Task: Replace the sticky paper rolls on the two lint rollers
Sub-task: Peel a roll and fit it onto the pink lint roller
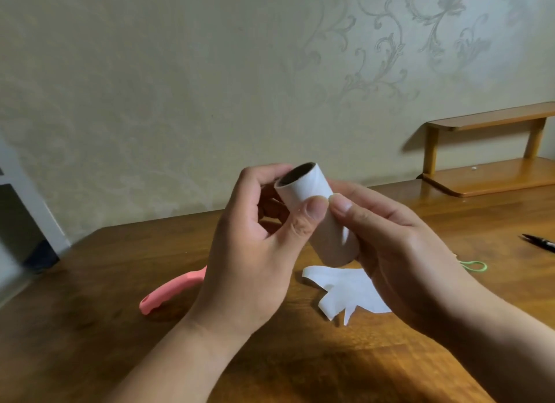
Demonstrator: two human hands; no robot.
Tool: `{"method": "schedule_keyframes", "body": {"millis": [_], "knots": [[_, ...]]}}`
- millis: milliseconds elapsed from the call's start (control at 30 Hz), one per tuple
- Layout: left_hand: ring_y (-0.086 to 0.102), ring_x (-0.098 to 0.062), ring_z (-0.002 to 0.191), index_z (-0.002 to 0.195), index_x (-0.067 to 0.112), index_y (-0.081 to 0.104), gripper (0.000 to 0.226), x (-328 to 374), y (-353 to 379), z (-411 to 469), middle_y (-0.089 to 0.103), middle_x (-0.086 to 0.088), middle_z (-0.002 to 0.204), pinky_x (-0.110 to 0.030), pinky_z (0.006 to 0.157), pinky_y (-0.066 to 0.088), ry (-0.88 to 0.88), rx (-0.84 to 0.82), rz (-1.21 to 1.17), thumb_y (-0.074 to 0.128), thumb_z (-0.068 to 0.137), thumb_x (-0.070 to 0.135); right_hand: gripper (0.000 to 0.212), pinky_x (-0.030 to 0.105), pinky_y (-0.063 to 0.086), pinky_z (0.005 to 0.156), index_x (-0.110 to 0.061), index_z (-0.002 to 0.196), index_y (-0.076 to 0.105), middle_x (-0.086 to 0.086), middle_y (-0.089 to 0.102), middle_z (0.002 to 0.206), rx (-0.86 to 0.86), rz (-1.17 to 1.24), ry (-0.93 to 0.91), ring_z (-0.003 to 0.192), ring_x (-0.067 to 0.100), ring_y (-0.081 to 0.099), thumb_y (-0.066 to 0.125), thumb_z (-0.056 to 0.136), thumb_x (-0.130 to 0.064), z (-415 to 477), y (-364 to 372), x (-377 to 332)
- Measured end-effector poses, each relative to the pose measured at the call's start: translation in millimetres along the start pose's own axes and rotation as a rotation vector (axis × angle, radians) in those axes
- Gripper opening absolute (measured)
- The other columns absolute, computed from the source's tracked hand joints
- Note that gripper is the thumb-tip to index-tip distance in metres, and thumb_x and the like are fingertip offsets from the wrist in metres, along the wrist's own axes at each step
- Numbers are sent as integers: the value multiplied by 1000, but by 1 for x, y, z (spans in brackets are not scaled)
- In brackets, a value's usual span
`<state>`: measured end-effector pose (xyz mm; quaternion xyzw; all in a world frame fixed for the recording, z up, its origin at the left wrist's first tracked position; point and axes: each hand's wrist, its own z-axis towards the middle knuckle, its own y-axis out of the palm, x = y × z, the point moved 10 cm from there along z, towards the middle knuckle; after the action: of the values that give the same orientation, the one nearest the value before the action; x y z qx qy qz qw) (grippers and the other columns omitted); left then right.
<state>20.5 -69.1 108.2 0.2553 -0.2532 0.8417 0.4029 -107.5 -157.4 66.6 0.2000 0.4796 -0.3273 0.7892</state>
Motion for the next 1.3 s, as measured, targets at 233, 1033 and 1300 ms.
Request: {"method": "schedule_keyframes", "body": {"millis": [233, 1033, 1300], "knots": [[72, -20, 126, 144, 35, 60, 41, 6, 2, -3, 72, 12, 132, -22, 95, 60, 50, 4, -63, 69, 105, 45, 39, 47, 52, 106, -38, 143, 67, -6, 77, 137, -28, -33, -69, 130, 16, 71, 59, 106, -44, -5, 9, -15], [80, -25, 107, 102, 14, 80, 18, 0, -16, 14, 84, 3, 114, -59, 93, 66, -63, -64, -1, 69, 104, 28, 38, 39, 65, 90, -45, 140, 64, -11, 72, 131, 233, -446, -232, 120, 11, 72, 71, 103, -48, -19, -6, -35], [78, -33, 94, 95, 13, 78, 23, 5, -16, 14, 83, -3, 106, -60, 82, 66, -31, -55, -5, 71, 96, 35, 41, 41, 64, 93, -43, 137, 67, -11, 73, 128, 241, -449, -209, 120, 10, 72, 72, 97, -49, -20, -3, -37]]}}
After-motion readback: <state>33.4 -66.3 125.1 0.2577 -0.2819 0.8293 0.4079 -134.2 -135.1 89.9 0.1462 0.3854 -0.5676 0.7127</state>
